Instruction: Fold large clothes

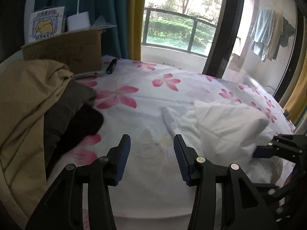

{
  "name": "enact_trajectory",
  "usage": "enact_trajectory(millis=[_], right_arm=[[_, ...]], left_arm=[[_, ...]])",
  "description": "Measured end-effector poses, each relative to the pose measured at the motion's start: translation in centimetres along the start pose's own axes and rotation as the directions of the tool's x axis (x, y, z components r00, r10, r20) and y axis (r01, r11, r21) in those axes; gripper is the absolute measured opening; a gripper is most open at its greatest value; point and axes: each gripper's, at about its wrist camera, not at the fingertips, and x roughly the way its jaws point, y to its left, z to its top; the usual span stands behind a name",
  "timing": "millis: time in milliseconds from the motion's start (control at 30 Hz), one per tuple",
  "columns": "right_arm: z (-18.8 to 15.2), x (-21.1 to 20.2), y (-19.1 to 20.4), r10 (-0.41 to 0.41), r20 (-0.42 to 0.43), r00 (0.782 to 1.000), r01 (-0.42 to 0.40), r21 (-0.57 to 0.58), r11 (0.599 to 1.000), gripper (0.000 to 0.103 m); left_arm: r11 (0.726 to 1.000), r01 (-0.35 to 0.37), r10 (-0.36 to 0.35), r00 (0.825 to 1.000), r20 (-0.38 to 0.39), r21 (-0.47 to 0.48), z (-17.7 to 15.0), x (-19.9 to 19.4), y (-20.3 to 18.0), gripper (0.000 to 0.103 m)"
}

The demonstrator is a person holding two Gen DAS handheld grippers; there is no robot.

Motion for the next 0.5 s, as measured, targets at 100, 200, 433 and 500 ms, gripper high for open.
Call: enact_trajectory(millis=[100, 200, 433, 500], right_arm=[[-0.3, -1.7, -1.1, -0.029, 0.032, 0.999, 0.028, 0.019, 0.999, 0.06], [-1.0, -3.2, -2.9, -0.08, 0.055, 0.995, 0.076, 0.065, 0.995, 0.06], [-3.7, -6.1, -8.3, -0.259, 0.071, 0.963, 0.237, 0.23, 0.944, 0.061], [-4.9, -6.4, -10.3, -0.309, 0.035, 0.951, 0.285, 0.298, 0.911, 0.061]], left_arm=[[0.999, 0.022, -0.022, 1.0, 0.016, 0.029, 1.0, -0.2, -1.3, 0.052], [0.997, 0.041, -0.043, 0.999, 0.028, 0.059, 2.0, -0.5, -2.9, 0.053], [0.978, 0.143, -0.149, 0.988, 0.033, 0.153, 3.4, -0.5, -8.2, 0.054], [0.965, 0.18, -0.184, 0.983, 0.008, 0.191, 3.4, 0.2, -9.9, 0.054]])
